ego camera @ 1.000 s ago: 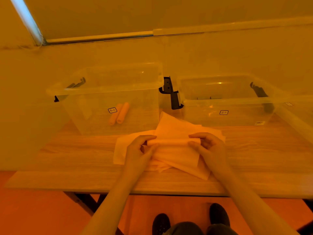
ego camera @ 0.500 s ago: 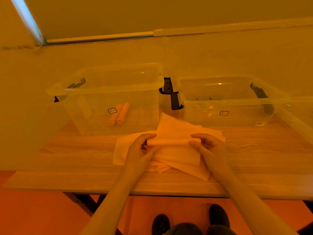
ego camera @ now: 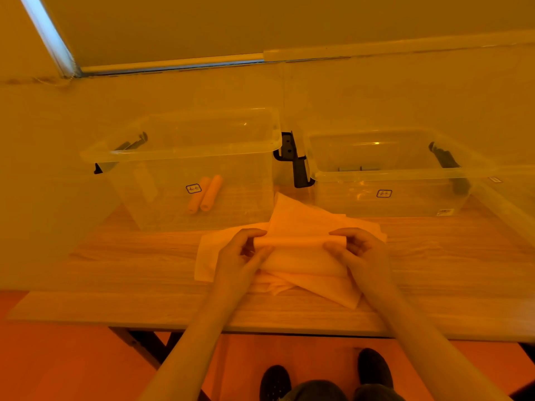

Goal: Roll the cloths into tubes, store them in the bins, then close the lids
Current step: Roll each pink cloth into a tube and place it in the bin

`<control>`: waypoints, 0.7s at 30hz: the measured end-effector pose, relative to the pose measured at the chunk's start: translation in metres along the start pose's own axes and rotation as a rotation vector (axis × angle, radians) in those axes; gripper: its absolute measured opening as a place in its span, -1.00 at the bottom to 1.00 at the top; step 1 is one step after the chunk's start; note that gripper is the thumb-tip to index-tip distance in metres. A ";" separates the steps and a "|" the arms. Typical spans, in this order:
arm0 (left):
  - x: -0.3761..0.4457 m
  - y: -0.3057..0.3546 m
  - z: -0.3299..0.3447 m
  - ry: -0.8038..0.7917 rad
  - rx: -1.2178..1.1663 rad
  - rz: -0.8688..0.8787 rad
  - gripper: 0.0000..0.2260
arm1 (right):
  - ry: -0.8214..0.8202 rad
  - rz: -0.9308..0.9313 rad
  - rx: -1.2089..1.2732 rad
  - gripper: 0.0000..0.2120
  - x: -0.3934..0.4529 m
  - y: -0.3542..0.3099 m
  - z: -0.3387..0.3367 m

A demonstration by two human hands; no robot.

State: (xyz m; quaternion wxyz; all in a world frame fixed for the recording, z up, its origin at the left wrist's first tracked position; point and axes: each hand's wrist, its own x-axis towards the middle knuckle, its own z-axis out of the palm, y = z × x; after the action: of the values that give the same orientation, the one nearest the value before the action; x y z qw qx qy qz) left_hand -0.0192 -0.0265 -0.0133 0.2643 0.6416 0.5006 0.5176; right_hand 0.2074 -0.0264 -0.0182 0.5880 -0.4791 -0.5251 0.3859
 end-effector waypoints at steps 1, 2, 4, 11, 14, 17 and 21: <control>0.000 -0.001 0.000 0.001 0.005 -0.007 -0.76 | -0.003 -0.002 -0.003 -0.82 0.000 0.001 0.000; 0.000 -0.001 0.000 -0.001 0.013 -0.018 -0.78 | -0.008 -0.004 -0.007 -0.82 0.000 0.001 -0.001; 0.000 -0.001 0.001 -0.006 0.034 -0.035 -0.81 | -0.026 -0.013 -0.015 -0.79 0.000 0.002 -0.002; 0.000 0.000 0.001 -0.024 0.049 -0.040 -0.85 | -0.004 -0.006 -0.042 -0.79 0.000 0.002 -0.001; -0.002 0.004 0.000 -0.017 0.014 -0.031 -0.73 | 0.006 0.010 -0.049 -0.81 0.001 0.003 -0.001; -0.002 0.004 0.000 -0.011 0.007 -0.021 -0.70 | 0.016 0.008 -0.043 -0.81 0.001 0.003 -0.001; -0.001 0.000 0.002 -0.007 0.028 -0.051 -0.78 | 0.001 -0.012 0.003 -0.71 0.001 0.004 -0.002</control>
State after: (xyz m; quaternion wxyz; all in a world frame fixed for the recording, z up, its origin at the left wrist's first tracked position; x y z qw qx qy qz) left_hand -0.0175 -0.0270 -0.0138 0.2702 0.6340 0.5232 0.5013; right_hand 0.2098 -0.0251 -0.0216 0.5912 -0.4755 -0.5270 0.3830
